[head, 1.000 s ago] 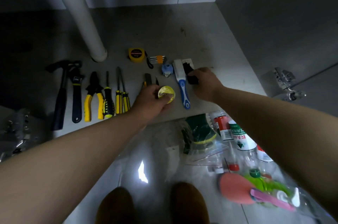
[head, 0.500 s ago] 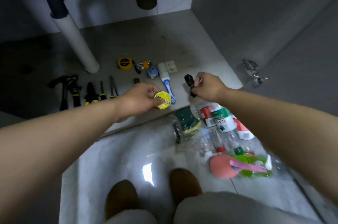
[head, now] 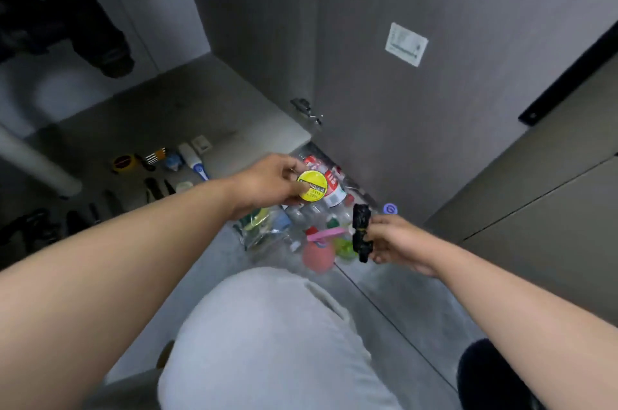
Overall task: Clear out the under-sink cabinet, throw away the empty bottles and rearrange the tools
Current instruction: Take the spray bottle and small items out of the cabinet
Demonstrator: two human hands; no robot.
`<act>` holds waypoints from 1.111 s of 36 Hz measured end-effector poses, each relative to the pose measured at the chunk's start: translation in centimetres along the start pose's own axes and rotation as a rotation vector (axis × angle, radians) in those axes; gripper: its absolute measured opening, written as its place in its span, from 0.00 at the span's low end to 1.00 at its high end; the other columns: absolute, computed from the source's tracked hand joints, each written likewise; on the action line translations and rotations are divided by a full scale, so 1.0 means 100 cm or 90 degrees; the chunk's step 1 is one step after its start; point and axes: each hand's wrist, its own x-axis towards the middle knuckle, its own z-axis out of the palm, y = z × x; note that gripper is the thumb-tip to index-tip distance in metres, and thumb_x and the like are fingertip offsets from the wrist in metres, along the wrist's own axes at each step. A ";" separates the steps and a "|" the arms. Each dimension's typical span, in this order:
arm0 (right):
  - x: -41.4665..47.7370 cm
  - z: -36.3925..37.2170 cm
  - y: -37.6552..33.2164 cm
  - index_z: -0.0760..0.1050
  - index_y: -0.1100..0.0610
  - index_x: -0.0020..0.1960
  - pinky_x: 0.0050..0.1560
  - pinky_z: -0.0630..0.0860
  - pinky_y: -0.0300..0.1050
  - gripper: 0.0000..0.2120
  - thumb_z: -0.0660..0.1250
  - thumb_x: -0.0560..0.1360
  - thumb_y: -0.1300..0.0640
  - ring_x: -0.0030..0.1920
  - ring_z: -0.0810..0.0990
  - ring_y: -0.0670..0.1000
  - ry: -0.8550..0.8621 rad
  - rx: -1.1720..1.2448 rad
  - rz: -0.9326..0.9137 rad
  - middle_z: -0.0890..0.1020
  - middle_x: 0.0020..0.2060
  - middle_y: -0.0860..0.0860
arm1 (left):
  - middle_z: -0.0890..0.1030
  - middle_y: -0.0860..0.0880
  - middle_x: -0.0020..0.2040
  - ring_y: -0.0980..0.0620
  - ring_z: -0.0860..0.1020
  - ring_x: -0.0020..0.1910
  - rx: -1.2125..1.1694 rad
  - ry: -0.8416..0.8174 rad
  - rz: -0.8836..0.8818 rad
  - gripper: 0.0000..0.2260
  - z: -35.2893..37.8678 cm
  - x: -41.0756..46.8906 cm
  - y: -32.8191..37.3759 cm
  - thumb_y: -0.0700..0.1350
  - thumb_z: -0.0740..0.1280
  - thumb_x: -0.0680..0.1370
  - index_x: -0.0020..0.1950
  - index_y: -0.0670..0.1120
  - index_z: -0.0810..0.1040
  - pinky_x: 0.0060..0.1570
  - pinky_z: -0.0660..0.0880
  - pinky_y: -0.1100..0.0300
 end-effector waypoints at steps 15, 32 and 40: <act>0.065 0.006 0.137 0.77 0.65 0.46 0.37 0.81 0.47 0.03 0.69 0.74 0.66 0.32 0.82 0.54 0.292 0.147 0.234 0.85 0.36 0.61 | 0.87 0.45 0.44 0.50 0.86 0.43 -0.078 -0.057 -0.096 0.08 0.043 0.026 -0.045 0.38 0.73 0.77 0.55 0.45 0.81 0.41 0.82 0.61; 0.033 0.025 0.063 0.81 0.52 0.45 0.38 0.79 0.40 0.06 0.70 0.77 0.62 0.38 0.82 0.48 -0.082 0.505 -0.037 0.83 0.42 0.53 | 0.88 0.47 0.46 0.49 0.87 0.46 -0.008 -0.131 -0.080 0.10 0.066 0.037 -0.062 0.43 0.75 0.76 0.56 0.46 0.83 0.42 0.83 0.61; 0.035 0.013 0.135 0.78 0.55 0.45 0.36 0.77 0.41 0.05 0.69 0.77 0.63 0.31 0.76 0.48 0.200 0.353 0.203 0.80 0.34 0.54 | 0.84 0.48 0.49 0.54 0.85 0.46 0.137 -0.051 -0.056 0.06 0.034 0.034 -0.068 0.45 0.71 0.80 0.56 0.50 0.82 0.43 0.79 0.59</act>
